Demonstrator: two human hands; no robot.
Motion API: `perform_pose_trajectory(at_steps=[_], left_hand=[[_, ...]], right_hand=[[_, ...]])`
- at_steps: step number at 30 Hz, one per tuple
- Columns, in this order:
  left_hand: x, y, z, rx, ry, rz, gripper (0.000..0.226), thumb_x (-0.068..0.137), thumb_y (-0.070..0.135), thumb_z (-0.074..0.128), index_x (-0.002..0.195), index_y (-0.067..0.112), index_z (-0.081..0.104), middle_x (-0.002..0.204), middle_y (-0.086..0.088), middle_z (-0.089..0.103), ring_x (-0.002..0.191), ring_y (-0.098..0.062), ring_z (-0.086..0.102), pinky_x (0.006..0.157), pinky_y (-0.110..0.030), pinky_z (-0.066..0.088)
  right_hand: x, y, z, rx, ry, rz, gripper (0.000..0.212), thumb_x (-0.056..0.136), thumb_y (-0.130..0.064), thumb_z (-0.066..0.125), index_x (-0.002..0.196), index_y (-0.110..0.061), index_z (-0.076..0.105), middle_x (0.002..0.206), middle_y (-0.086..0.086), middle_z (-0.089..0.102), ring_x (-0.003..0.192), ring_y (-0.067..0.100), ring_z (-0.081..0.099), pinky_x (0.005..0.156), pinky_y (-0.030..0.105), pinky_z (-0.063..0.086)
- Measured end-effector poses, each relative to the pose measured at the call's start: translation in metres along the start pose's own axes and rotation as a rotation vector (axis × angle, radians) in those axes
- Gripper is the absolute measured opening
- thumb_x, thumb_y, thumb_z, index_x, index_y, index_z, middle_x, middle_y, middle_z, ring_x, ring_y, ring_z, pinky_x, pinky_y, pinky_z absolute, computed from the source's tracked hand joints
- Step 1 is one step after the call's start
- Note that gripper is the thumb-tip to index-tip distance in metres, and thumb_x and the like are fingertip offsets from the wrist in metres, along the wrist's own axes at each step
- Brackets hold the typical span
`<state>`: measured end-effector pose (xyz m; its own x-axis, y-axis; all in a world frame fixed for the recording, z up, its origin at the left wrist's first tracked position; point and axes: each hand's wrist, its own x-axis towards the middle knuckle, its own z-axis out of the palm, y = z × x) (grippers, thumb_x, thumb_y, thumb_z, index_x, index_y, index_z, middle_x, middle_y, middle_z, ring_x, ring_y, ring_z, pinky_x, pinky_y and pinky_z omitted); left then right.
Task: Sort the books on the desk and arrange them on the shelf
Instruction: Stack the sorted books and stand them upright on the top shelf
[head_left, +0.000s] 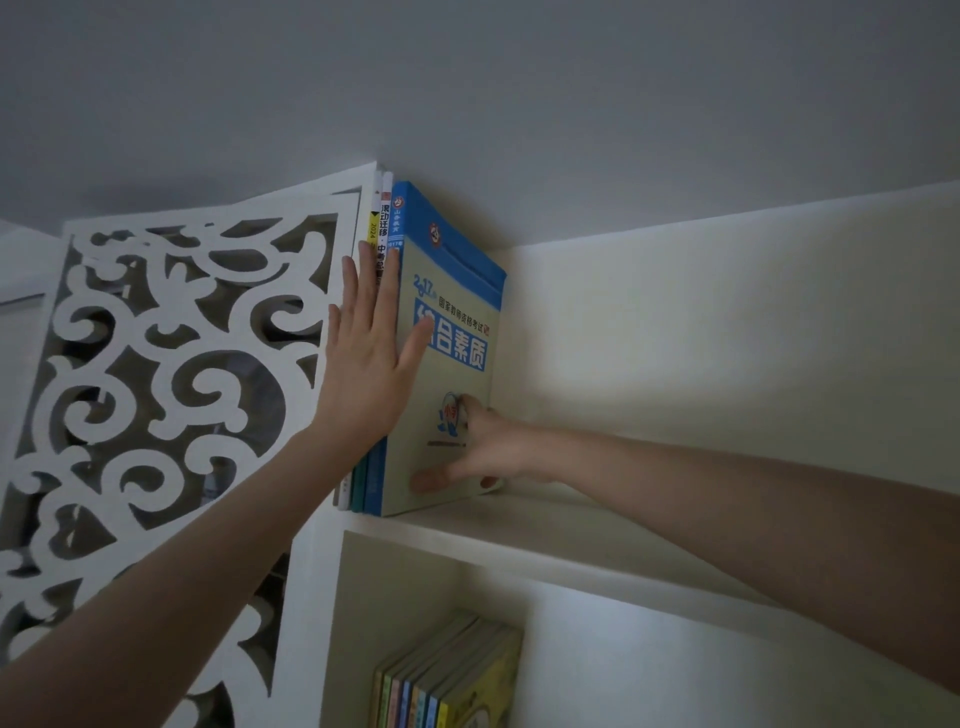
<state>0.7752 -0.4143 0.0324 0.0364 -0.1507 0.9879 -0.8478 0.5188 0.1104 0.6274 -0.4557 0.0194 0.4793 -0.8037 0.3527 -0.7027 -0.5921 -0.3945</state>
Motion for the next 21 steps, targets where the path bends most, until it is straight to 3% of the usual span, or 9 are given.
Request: perform_pose_trajectory(at_steps=[2, 5, 10, 13, 15, 21], left_hand=[[-0.001, 0.002, -0.002, 0.045, -0.008, -0.017, 0.067, 0.1, 0.047, 0.027, 0.151, 0.026, -0.011, 0.159, 0.002, -0.017, 0.144, -0.013, -0.021, 0.118, -0.045, -0.01], [-0.003, 0.006, -0.008, 0.126, 0.037, 0.001, 0.068, 0.101, 0.048, 0.029, 0.151, 0.026, -0.011, 0.158, 0.001, -0.019, 0.144, -0.013, -0.023, 0.116, -0.045, -0.016], [-0.007, 0.027, -0.011, 0.205, 0.023, 0.112, 0.067, 0.099, 0.046, 0.027, 0.152, 0.026, -0.007, 0.159, 0.001, -0.017, 0.144, -0.014, -0.022, 0.116, -0.044, -0.015], [-0.01, 0.043, -0.004, 0.239, -0.019, 0.189, 0.069, 0.094, 0.049, 0.027, 0.153, 0.025, -0.001, 0.16, -0.001, -0.011, 0.145, -0.017, -0.019, 0.114, -0.038, -0.019], [-0.009, 0.049, -0.001, 0.149, -0.069, 0.176, 0.067, 0.096, 0.045, 0.035, 0.153, 0.024, 0.005, 0.16, 0.0, -0.006, 0.144, -0.014, -0.019, 0.114, -0.031, -0.02], [-0.02, 0.056, 0.004, 0.143, -0.126, 0.287, 0.06, 0.087, 0.019, 0.063, 0.142, 0.01, 0.041, 0.152, -0.014, 0.031, 0.145, -0.027, 0.017, 0.119, -0.041, 0.011]], right_hand=[[-0.004, -0.003, -0.001, -0.02, 0.005, -0.008, 0.117, 0.062, -0.052, 0.085, 0.15, -0.02, 0.014, 0.143, 0.001, 0.036, 0.126, 0.023, 0.044, 0.083, 0.036, 0.057], [-0.008, -0.004, -0.006, -0.012, 0.011, -0.022, 0.133, 0.041, -0.063, 0.084, 0.147, -0.019, 0.019, 0.142, 0.005, 0.041, 0.129, 0.025, 0.042, 0.104, 0.04, 0.046], [-0.018, 0.003, -0.017, 0.056, 0.037, -0.065, 0.125, 0.067, -0.037, 0.087, 0.153, -0.018, -0.001, 0.151, 0.005, 0.032, 0.141, 0.023, 0.029, 0.116, 0.041, 0.032], [-0.026, 0.002, -0.023, 0.071, 0.096, -0.087, 0.133, 0.066, -0.034, 0.088, 0.153, -0.025, -0.012, 0.158, 0.002, 0.014, 0.146, 0.021, 0.017, 0.117, 0.041, 0.029], [-0.03, 0.002, -0.027, 0.082, 0.131, -0.095, 0.135, 0.066, -0.033, 0.089, 0.152, -0.029, -0.015, 0.158, 0.003, 0.011, 0.146, 0.021, 0.019, 0.115, 0.041, 0.033], [-0.057, 0.017, -0.05, 0.102, 0.109, -0.046, 0.138, 0.064, -0.034, 0.089, 0.15, -0.038, -0.019, 0.16, 0.006, 0.004, 0.143, 0.025, 0.027, 0.116, 0.043, 0.031]])
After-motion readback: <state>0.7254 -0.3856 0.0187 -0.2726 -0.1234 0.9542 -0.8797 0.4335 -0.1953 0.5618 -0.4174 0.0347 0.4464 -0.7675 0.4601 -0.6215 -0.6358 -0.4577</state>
